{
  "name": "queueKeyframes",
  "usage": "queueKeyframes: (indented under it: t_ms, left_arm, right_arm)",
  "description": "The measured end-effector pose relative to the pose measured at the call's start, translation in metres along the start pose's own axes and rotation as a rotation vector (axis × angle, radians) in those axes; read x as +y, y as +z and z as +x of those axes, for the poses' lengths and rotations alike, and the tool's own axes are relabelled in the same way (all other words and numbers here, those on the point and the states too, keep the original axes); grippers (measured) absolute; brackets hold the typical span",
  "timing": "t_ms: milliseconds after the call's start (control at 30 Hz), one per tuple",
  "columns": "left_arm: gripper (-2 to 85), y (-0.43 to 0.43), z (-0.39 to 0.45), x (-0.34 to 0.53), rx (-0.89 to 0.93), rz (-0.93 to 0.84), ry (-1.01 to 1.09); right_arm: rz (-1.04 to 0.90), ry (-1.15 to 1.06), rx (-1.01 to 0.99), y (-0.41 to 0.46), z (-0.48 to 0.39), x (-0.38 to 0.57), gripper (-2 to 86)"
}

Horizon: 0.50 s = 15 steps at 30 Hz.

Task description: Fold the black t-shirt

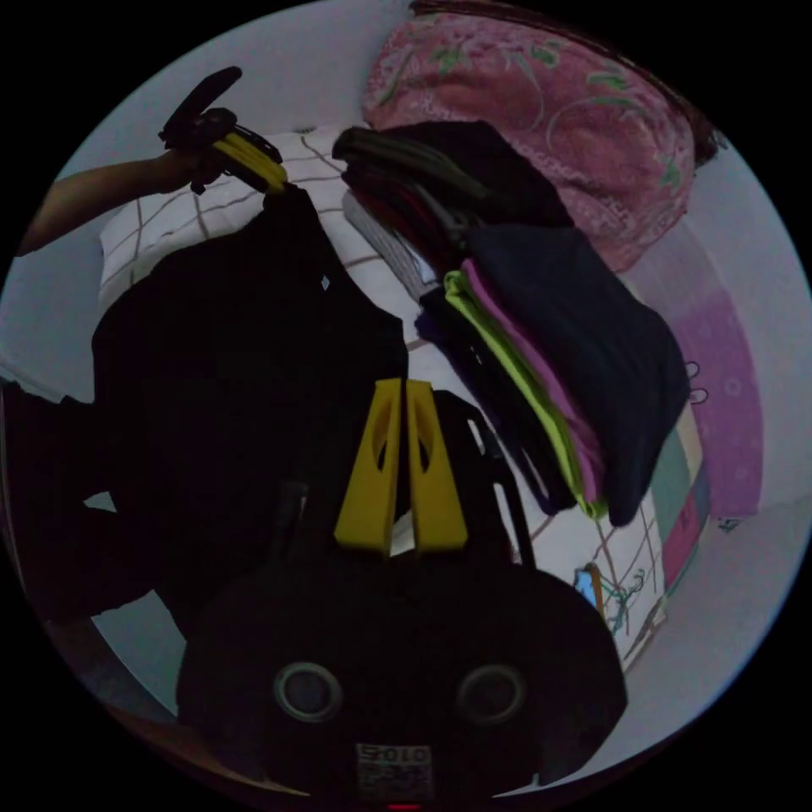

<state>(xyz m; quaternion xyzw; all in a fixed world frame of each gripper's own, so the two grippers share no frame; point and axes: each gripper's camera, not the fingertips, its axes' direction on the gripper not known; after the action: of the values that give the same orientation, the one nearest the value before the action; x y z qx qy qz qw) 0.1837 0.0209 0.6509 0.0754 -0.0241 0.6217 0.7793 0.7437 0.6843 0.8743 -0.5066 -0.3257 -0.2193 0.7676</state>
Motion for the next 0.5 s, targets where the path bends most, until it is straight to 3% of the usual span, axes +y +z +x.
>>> queueKeyframes:
  t_ms: [233,500]
  left_arm:
    - [-0.3,-0.074,0.133,0.063,0.003,-0.043,0.050]
    - [-0.3,-0.023,0.233,0.126,0.152,-0.303,0.064]
  right_arm:
    - [-0.042,0.036,-0.001,-0.058,-0.131,0.080,3.3]
    - [-0.278,0.149,-0.217,0.008,-0.221,0.147,3.1]
